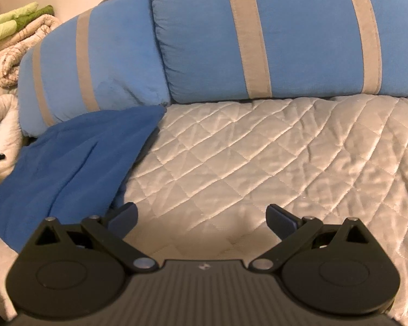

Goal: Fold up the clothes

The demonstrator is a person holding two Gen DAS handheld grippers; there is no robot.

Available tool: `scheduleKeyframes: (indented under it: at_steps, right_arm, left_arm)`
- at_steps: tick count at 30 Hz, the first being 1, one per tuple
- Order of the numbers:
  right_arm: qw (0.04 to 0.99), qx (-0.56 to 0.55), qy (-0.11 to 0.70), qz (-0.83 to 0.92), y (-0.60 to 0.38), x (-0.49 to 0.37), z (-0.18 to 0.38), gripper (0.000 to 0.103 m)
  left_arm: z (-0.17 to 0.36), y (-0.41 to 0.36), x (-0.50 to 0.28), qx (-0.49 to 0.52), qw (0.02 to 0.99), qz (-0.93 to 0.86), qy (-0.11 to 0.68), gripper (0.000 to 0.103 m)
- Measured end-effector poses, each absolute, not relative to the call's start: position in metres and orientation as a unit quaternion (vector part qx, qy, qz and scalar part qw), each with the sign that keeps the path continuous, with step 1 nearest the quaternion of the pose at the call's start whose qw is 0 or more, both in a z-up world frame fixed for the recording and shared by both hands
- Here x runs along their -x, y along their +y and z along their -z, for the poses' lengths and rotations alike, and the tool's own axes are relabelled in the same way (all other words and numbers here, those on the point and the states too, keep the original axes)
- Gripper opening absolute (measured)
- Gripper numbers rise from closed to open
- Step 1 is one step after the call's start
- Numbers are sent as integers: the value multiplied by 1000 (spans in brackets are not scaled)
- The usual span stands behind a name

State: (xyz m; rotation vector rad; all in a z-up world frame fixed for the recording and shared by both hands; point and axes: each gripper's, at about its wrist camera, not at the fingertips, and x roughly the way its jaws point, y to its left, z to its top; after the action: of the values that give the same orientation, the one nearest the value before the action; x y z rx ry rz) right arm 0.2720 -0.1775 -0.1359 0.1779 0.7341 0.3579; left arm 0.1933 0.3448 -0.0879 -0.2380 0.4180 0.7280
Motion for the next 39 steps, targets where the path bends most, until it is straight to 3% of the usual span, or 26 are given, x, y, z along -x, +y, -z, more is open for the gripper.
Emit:
scheduleKeyframes:
  at_steps: [8,16,23,30,39]
  right_arm:
    - [922,-31,363,-127,-177,-271,139,103]
    - [890,88,444,-52,-170,-285,171,103]
    - [893,47,446,-45,-180,-285,173,103]
    - [891,48,449,-44,-178,-287,173,103]
    - [892,47,447,-48,-179,-287,174,103]
  left_arm:
    - [62,278,-230,88,936,-275,202,98]
    - [88,225,-284,59,944,-222,236,98]
    - [153,233,-314,82,924,-199,317,103]
    - [159,233,-331,45,910,-201,360,103]
    - [157,222,-325,29,911,-212,352,103]
